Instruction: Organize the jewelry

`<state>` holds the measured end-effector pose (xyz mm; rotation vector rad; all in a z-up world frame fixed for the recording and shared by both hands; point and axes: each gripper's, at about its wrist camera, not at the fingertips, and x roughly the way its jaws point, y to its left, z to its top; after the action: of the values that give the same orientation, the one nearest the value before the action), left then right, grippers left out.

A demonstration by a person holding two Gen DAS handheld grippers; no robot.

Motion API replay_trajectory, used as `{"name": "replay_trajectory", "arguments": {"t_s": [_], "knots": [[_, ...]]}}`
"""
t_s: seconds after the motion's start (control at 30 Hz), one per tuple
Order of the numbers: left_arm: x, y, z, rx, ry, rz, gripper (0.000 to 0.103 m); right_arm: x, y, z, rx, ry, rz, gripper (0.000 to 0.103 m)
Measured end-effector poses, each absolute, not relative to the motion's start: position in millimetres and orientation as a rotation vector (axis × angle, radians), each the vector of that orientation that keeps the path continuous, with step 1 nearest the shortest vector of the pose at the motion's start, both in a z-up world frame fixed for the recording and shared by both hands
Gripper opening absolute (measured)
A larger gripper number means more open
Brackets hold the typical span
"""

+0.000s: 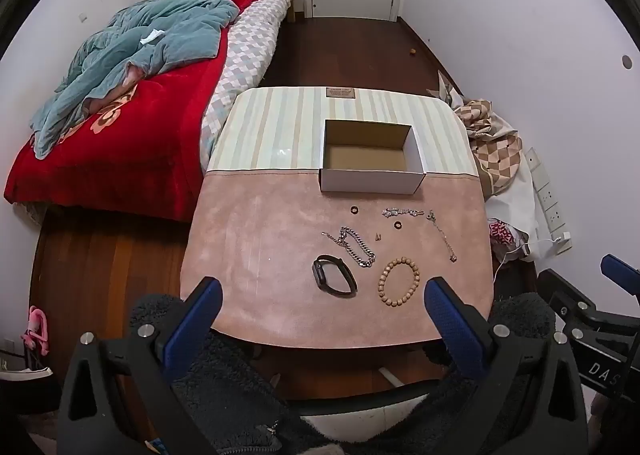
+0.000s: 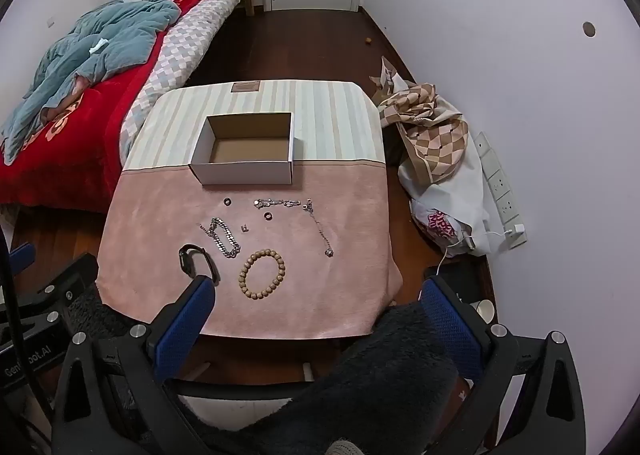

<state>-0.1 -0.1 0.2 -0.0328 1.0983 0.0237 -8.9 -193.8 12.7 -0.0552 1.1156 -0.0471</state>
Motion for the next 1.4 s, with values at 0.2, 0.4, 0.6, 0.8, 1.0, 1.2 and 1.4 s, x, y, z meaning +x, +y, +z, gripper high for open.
{"name": "replay_trajectory", "arguments": {"t_s": [0.2,0.4,0.6,0.8,1.0,1.2,1.4], "knots": [[0.6,1.1,-0.1,-0.034,1.101,0.026,0.103,-8.7,-193.5,13.1,-0.059,1.114,-0.05,0.103],[-1.1,1.2,2.0,-0.029,1.092,0.025,0.103,-9.6,-194.1,14.3,-0.064,1.111,-0.054,0.103],[5.5,2.6,8.2,-0.026,1.089,0.023,0.103,-9.6,-196.9,14.6,-0.063,1.11,-0.056,0.103],[9.7,8.8,10.2,-0.031,1.087,0.018,0.103,-9.5,-199.4,17.0,-0.062,1.109,-0.056,0.103],[-1.6,-10.6,8.0,-0.019,1.077,0.018,0.103,-9.0,-204.1,21.3,-0.062,1.104,-0.058,0.103],[-0.4,-13.3,7.3,-0.023,1.076,0.017,0.103,-10.4,-209.3,25.4,-0.061,1.099,-0.062,0.103],[-1.4,-12.9,9.0,-0.022,1.075,0.017,0.103,-10.5,-209.3,27.1,-0.065,1.096,-0.065,0.103]]}}
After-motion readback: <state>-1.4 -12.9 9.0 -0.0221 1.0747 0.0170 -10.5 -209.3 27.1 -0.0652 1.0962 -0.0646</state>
